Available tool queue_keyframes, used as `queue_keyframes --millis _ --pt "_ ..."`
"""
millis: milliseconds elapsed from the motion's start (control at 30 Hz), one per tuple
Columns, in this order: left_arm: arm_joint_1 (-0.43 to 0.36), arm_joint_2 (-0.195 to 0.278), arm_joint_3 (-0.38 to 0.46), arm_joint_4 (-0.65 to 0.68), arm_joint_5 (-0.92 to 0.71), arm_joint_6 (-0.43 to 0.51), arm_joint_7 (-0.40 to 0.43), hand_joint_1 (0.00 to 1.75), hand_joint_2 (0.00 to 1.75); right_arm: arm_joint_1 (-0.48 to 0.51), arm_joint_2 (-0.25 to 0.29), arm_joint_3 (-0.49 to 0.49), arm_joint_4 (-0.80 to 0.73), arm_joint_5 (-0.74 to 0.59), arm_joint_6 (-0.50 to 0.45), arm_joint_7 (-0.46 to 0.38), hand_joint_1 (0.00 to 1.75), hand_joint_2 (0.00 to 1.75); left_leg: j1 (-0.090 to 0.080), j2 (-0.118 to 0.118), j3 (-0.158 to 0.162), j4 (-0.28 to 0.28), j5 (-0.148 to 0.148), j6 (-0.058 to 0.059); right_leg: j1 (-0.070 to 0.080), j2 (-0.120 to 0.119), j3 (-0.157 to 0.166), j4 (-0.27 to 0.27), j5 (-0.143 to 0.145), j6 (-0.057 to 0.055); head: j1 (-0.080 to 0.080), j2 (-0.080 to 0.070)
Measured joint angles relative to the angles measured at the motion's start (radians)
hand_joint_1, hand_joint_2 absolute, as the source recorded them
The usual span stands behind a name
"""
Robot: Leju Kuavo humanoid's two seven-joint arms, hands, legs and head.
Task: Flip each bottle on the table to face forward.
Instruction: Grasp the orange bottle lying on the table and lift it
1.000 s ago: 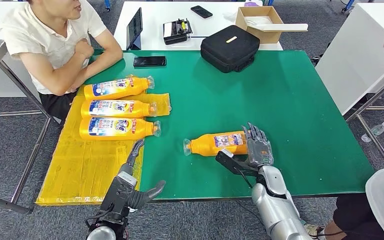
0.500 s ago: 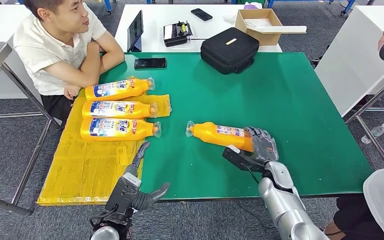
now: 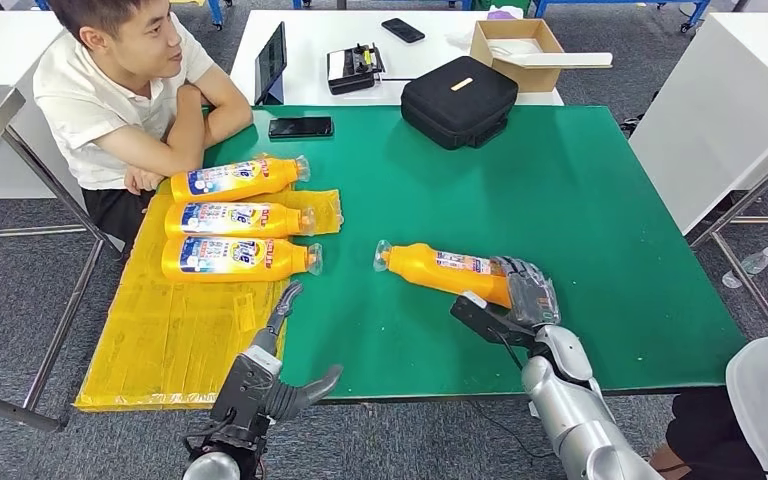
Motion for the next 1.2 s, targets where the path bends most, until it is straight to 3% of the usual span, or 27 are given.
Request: queue_keyframes --millis 167,333,567,800,967,1200 --pt "0.001 0.000 0.005 0.000 0.088 -0.020 0.005 0.00 1.75 0.046 0.005 0.006 -0.074 -0.072 0.031 -0.035 1.75 1.75 0.000 0.001 -0.001 0.000 0.000 0.000 0.000 0.000 0.007 0.000 0.000 0.000 0.000 0.000" --pt "0.005 0.000 0.016 0.004 0.177 -0.036 0.004 0.00 1.75 0.101 0.013 0.008 -0.178 -0.234 0.119 -0.091 1.75 1.75 0.000 0.002 -0.001 0.000 0.000 0.000 0.000 0.000 0.008 0.000 0.001 0.000 0.000 0.000" --pt "0.012 -0.002 0.029 0.006 0.265 -0.032 0.005 0.00 1.75 0.164 0.031 0.009 -0.290 -0.312 0.162 -0.108 1.75 1.75 0.000 0.001 -0.003 0.000 0.000 0.000 0.000 0.000 0.008 0.001 0.001 0.000 0.000 0.000" --pt "0.038 -0.008 0.067 0.007 0.448 -0.030 0.024 0.00 1.75 0.234 0.078 0.038 -0.449 -0.396 0.223 -0.117 1.75 1.75 0.000 0.001 -0.010 0.000 0.001 0.000 0.000 0.000 0.002 0.001 0.001 0.000 0.000 0.000" --pt "0.048 -0.009 0.077 0.021 0.501 -0.074 0.036 0.00 1.75 0.268 0.127 0.100 -0.574 -0.506 0.291 -0.138 1.75 1.75 0.000 0.001 -0.013 0.000 0.001 0.000 0.000 0.000 -0.003 0.002 0.001 0.000 0.000 0.000" --pt "0.052 -0.009 0.076 0.036 0.534 -0.091 0.038 0.00 1.75 0.292 0.166 0.163 -0.664 -0.571 0.301 -0.160 1.75 1.75 0.000 0.001 -0.016 0.000 0.001 0.000 -0.001 0.000 -0.004 0.002 0.001 0.000 0.000 0.000"
